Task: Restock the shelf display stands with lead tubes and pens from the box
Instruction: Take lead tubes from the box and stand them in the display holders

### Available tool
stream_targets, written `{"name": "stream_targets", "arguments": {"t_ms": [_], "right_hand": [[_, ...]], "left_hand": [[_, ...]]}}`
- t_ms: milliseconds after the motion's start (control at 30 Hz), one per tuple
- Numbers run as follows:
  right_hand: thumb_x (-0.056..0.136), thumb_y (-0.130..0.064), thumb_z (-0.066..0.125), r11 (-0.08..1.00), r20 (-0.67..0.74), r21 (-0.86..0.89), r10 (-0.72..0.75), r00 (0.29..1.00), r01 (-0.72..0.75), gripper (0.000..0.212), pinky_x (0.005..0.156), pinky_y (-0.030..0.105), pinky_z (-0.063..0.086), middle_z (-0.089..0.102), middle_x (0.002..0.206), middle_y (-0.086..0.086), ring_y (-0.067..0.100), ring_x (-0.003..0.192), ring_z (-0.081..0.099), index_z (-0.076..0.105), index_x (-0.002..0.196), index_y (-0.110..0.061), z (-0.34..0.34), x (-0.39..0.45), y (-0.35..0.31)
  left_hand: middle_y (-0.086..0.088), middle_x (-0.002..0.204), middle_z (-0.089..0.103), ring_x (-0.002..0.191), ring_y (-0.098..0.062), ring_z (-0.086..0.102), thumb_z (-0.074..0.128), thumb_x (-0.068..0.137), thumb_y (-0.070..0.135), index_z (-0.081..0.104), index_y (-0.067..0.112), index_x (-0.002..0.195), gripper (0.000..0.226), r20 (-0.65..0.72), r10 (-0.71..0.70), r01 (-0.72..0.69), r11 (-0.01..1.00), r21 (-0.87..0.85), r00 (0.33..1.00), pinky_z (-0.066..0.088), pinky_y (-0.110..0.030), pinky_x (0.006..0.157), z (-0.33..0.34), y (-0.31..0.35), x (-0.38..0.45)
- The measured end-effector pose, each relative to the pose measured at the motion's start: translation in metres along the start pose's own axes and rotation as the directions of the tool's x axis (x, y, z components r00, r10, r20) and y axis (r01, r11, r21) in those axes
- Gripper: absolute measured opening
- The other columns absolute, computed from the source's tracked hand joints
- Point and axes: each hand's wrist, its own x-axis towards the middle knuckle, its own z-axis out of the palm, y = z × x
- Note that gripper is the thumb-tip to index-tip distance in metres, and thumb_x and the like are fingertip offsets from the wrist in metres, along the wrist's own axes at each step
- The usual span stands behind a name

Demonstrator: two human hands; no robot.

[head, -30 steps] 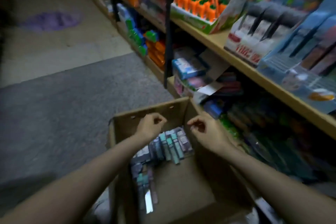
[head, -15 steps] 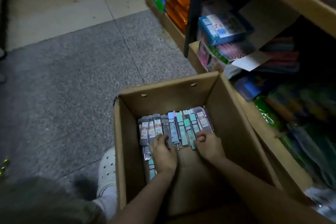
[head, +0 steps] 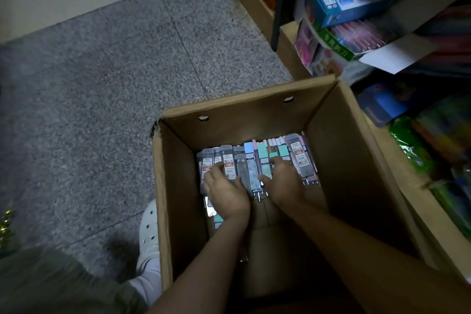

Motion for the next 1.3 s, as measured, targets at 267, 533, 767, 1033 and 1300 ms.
{"name": "stream_targets", "arguments": {"t_ms": [267, 533, 767, 1033, 1300], "right_hand": [[0.083, -0.015, 0.075, 0.966, -0.017, 0.234, 0.121, 0.992, -0.114, 0.031, 0.079, 0.026, 0.049, 0.07, 0.102, 0.009, 0.024, 0.097, 0.065, 0.064, 0.111, -0.009, 0.003, 0.004, 0.02], [0.078, -0.005, 0.076, 0.905, 0.043, 0.42, -0.1, 0.994, 0.072, 0.085, 0.063, 0.015, 0.048, 0.053, 0.072, -0.009, 0.007, 0.067, 0.055, 0.034, 0.145, -0.037, -0.038, -0.03, 0.028], [0.075, 0.0, 0.077, 0.836, -0.204, 0.387, -0.333, 0.92, 0.389, 0.078, 0.058, 0.011, 0.046, 0.058, 0.075, -0.009, -0.007, 0.057, 0.056, 0.044, 0.139, -0.03, -0.175, -0.078, 0.003], [0.077, -0.007, 0.078, 0.787, -0.504, 0.35, -0.3, 0.81, 0.509, 0.079, 0.06, 0.027, 0.058, 0.068, 0.081, -0.002, 0.008, 0.062, 0.068, 0.04, 0.136, -0.044, -0.309, -0.17, -0.006], [0.074, -0.006, 0.081, 0.796, -0.641, 0.335, -0.198, 0.741, 0.503, 0.072, 0.059, 0.023, 0.054, 0.065, 0.069, -0.006, 0.004, 0.058, 0.067, 0.043, 0.109, -0.057, -0.352, -0.219, 0.013]], "left_hand": [[-0.013, 0.126, 0.052, 0.111, -0.03, 0.055, 0.059, 0.091, 0.008, 0.058, 0.01, 0.121, 0.03, 0.088, -0.054, 0.055, 0.998, -0.006, 0.995, 0.045, -0.034, 0.089, -0.003, 0.006, 0.012], [0.002, 0.075, 0.051, 0.072, -0.013, 0.051, 0.056, 0.089, -0.008, 0.047, 0.015, 0.092, 0.025, 0.37, 0.084, 0.116, 0.866, -0.487, 0.925, 0.042, -0.012, 0.066, -0.032, 0.029, -0.01], [-0.013, 0.101, 0.071, 0.086, -0.018, 0.07, 0.058, 0.091, -0.003, 0.051, 0.009, 0.123, 0.035, 0.473, 0.543, -0.023, 0.674, -0.739, 0.694, 0.058, -0.036, 0.076, -0.099, 0.116, -0.046], [-0.018, 0.114, 0.067, 0.1, -0.032, 0.067, 0.052, 0.094, -0.004, 0.041, 0.012, 0.117, 0.029, 0.529, 0.803, -0.191, 0.585, -0.789, 0.273, 0.056, -0.052, 0.083, -0.18, 0.247, -0.096], [-0.006, 0.105, 0.074, 0.087, -0.015, 0.07, 0.054, 0.093, -0.006, 0.03, 0.036, 0.142, 0.069, 0.462, 0.886, -0.295, 0.448, -0.844, 0.022, 0.053, -0.021, 0.062, -0.192, 0.29, -0.142]]}}
